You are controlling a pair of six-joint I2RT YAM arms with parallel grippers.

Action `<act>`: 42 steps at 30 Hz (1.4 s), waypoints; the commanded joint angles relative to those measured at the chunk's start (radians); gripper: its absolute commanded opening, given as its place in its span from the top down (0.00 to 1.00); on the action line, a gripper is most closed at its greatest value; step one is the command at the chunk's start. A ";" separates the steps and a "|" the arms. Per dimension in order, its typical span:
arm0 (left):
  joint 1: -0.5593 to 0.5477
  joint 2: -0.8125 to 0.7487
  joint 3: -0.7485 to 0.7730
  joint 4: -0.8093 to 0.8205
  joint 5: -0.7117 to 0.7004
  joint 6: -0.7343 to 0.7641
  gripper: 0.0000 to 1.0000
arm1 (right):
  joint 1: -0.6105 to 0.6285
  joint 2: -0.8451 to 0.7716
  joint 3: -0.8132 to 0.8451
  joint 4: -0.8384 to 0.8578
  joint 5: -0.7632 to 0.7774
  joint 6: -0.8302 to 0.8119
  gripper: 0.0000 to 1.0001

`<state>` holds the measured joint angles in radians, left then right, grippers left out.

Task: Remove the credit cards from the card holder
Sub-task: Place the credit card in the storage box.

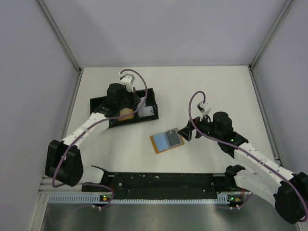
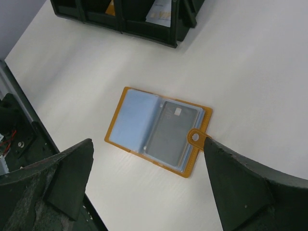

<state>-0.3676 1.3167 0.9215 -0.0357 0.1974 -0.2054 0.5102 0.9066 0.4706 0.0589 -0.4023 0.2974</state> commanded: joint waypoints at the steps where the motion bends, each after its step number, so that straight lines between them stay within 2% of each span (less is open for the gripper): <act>1: 0.027 0.142 0.132 0.001 -0.104 -0.086 1.00 | 0.004 -0.011 -0.006 0.036 0.052 0.014 0.05; 9: 0.029 0.348 0.287 -0.075 -0.010 -0.144 1.00 | 0.004 -0.009 -0.015 0.045 0.062 0.017 0.05; 16: 0.029 0.412 0.290 -0.084 0.050 -0.203 1.00 | 0.005 -0.003 -0.016 0.053 0.063 0.020 0.05; 24: 0.030 0.486 0.338 -0.170 0.062 -0.218 0.99 | 0.005 0.005 -0.015 0.055 0.063 0.020 0.05; 26: 0.029 0.480 0.355 -0.188 0.039 -0.215 0.89 | 0.004 0.005 -0.013 0.053 0.065 0.019 0.05; 32: 0.029 0.403 0.408 -0.263 -0.058 -0.163 0.50 | 0.004 0.008 -0.012 0.041 0.075 0.017 0.05; 37: 0.021 0.293 0.407 -0.312 -0.125 -0.138 0.40 | 0.004 0.008 0.005 0.012 0.077 0.013 0.05; 42: -0.028 0.129 0.312 -0.310 -0.122 -0.155 0.39 | 0.004 0.023 0.040 -0.040 0.073 0.008 0.06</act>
<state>-0.3527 1.6070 1.2865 -0.3546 0.0940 -0.3641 0.5102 0.9154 0.4576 0.0422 -0.3336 0.3157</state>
